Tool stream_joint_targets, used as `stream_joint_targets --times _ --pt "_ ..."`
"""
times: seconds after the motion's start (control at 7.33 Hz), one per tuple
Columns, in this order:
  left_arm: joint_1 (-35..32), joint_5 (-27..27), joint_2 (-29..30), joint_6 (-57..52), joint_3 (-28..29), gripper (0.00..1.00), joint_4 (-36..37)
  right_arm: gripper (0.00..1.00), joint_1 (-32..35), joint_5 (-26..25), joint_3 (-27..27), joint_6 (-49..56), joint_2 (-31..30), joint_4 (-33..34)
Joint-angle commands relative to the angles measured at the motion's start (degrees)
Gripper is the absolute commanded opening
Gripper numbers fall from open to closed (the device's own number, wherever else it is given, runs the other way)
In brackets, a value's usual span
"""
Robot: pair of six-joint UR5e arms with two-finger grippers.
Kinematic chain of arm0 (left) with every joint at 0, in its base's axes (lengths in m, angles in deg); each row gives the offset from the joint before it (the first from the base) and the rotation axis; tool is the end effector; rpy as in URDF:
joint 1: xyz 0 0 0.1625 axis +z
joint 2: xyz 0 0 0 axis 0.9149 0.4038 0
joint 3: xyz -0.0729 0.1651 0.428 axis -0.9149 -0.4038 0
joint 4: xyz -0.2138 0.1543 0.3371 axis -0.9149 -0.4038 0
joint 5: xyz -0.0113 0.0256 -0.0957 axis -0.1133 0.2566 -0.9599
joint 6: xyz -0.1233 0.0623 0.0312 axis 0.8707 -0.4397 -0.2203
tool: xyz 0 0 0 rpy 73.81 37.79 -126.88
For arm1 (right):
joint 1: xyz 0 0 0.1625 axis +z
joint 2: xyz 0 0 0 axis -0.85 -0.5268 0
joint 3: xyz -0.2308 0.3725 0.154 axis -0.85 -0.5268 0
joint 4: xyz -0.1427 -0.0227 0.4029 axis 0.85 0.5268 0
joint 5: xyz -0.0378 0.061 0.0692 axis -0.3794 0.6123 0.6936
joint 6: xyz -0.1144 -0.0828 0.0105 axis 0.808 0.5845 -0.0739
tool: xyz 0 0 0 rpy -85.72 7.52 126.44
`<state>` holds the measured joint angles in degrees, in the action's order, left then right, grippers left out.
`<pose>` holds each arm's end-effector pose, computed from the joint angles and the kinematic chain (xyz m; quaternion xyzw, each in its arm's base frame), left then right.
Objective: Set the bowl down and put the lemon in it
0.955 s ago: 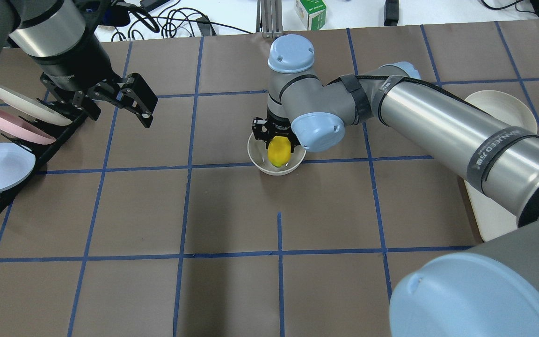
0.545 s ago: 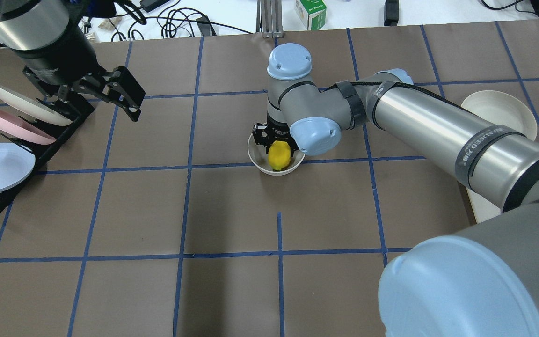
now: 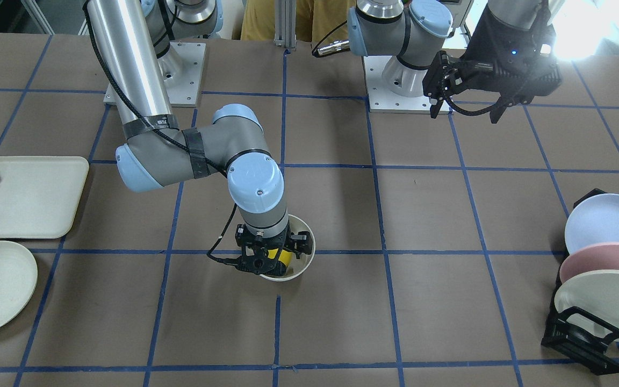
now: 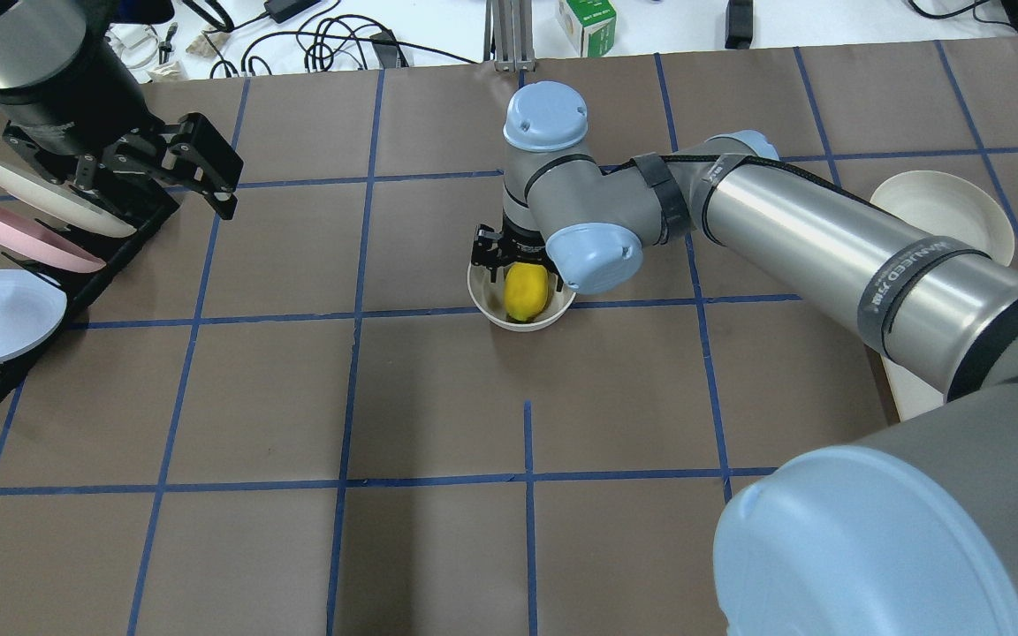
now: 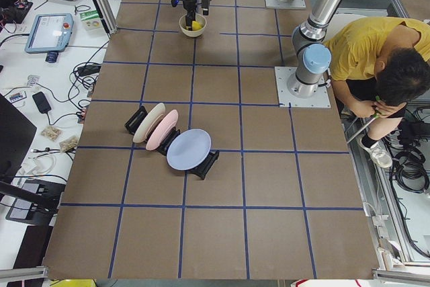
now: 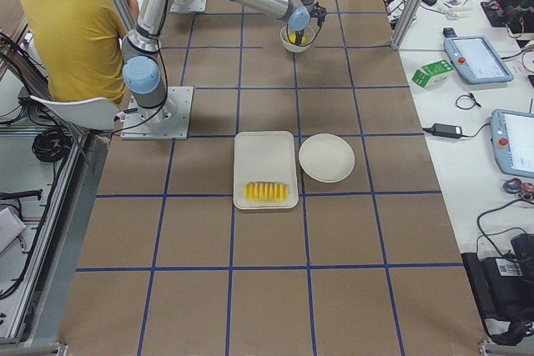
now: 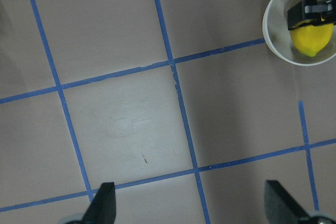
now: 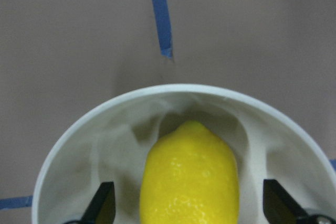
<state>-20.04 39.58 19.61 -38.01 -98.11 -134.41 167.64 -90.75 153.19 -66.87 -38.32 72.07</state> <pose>-0.0980 -0.4890 0.5320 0.0484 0.9987 -0.0124 0.0132 0.3681 -0.6048 0.1959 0.0784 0.9959 0.0093 0.0449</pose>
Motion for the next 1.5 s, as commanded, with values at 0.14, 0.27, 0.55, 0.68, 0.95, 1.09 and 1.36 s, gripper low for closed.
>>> stream_joint_targets --times 0.14,0.27,0.55,0.68,0.95,1.09,1.36 --pt "-0.3 -0.5 0.1 2.8 0.0 1.0 1.2 1.0 0.5 -0.7 -0.4 0.0 -5.5 -3.2" --pt "-0.3 -0.4 0.1 2.8 0.0 1.0 1.2 1.0 -0.2 -0.9 -0.6 0.2 -8.4 -7.6" --pt "-0.3 -0.3 0.1 2.8 0.0 1.0 1.2 1.0 -4.3 -4.2 -0.4 3.3 -17.2 -19.6" --pt "-0.3 -0.2 0.0 2.8 -0.1 1.0 1.2 1.0 -8.6 -4.1 -0.3 7.5 -20.3 -26.0" --pt "-0.4 -0.2 -0.5 2.8 -0.7 1.0 1.2 1.0 -15.4 -4.3 0.0 14.0 -27.8 -31.2" --pt "-0.4 -0.2 -0.6 2.8 -0.8 1.0 1.2 1.0 -17.0 -4.0 0.5 14.9 -29.7 -31.9" --pt "-0.5 -0.2 -0.6 2.8 -0.9 1.0 1.2 1.0 -17.8 -3.6 0.6 15.6 -30.8 -32.7"
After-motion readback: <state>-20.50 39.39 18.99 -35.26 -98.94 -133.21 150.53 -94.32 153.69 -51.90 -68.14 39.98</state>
